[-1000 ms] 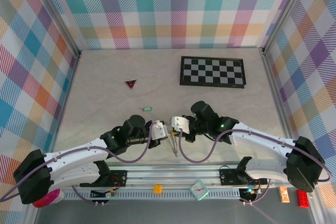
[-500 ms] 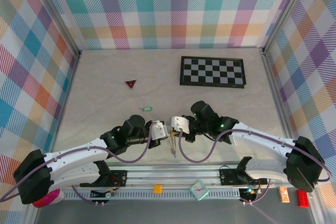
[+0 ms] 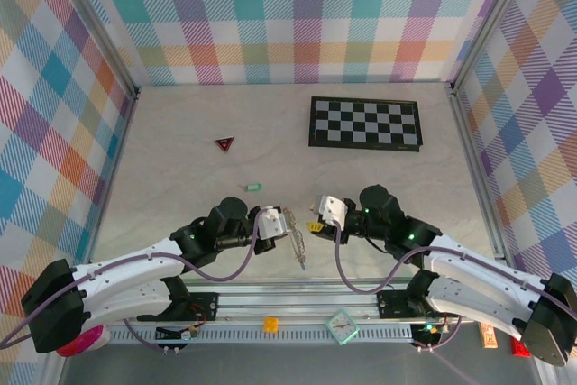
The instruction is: Put the keys on the keyring
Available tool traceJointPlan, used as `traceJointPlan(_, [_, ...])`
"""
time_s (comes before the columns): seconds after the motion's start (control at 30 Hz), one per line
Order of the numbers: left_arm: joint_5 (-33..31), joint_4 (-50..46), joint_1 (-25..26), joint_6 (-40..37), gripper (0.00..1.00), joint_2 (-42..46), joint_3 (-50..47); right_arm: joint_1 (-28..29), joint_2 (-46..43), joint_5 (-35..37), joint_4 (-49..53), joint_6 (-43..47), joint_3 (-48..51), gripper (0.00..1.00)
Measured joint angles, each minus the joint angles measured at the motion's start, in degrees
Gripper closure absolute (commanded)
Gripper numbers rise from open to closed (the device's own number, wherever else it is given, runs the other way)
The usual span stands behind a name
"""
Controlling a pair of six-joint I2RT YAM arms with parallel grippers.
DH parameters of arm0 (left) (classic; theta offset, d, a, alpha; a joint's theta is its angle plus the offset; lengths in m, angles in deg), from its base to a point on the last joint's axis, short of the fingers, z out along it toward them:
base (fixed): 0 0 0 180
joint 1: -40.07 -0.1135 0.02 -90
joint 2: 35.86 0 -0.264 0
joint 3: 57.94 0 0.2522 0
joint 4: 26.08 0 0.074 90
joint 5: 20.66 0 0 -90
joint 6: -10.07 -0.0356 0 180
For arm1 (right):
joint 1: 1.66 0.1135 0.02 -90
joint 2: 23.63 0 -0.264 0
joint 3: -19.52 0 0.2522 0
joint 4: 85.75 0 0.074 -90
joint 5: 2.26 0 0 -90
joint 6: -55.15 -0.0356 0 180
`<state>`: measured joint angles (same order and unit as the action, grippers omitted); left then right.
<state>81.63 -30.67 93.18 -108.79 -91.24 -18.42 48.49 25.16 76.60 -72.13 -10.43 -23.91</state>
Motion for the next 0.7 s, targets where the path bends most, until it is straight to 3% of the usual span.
traceJointPlan(0.43, [-12.1,-2.3,-0.8,4.2,1.00,7.5,4.9,0.0,0.3,10.4,-2.4,-7.4,0.0,0.56])
traceJointPlan(0.7, [-28.2,-7.8,-5.5,9.1,1.00,14.4,9.5,0.0,14.9,14.3,-0.7,-19.1,-8.6,0.54])
